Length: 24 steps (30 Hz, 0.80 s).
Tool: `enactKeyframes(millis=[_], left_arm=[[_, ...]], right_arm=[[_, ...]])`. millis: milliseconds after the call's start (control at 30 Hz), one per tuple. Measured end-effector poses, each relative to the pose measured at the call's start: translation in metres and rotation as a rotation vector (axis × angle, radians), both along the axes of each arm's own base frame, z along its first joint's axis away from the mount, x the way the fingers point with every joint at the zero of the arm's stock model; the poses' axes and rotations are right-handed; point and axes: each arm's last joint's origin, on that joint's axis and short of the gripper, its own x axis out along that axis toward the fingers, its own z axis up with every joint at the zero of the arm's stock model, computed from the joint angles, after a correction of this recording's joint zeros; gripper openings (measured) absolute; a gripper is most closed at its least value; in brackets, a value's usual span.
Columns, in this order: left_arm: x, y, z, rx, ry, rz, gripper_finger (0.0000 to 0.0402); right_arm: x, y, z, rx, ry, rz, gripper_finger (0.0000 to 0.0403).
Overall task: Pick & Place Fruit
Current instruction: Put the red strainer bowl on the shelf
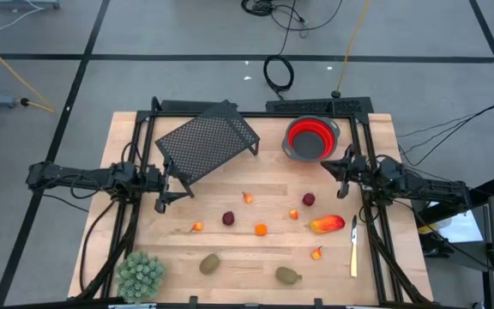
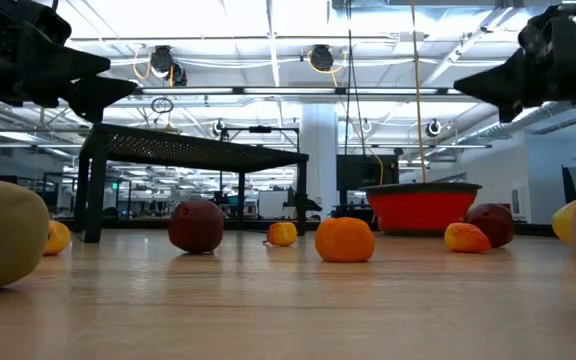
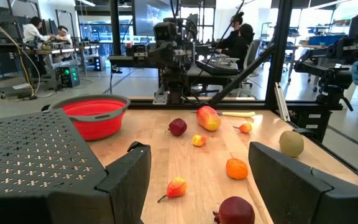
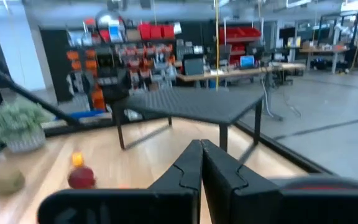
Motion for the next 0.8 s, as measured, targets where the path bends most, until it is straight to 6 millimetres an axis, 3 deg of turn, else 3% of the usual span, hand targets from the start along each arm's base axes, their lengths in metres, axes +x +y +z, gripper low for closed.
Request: enactKeyframes(millis=[333, 500, 800], left_arm=[[0.000, 0.000, 0.000, 0.000, -0.004, 0.000, 0.0271], [0.000, 0.000, 0.001, -0.033, -0.009, -0.001, 0.0271], [0.000, 0.000, 0.001, -0.187, 0.001, -0.006, 0.0271]], right_arm=[[0.000, -0.004, 0.013, 0.132, -0.165, -0.133, 0.0003], [0.004, -0.007, 0.029, 0.163, -0.109, -0.224, 0.0003], [0.023, -0.016, 0.085, 0.151, 0.168, -0.336, 0.0004]])
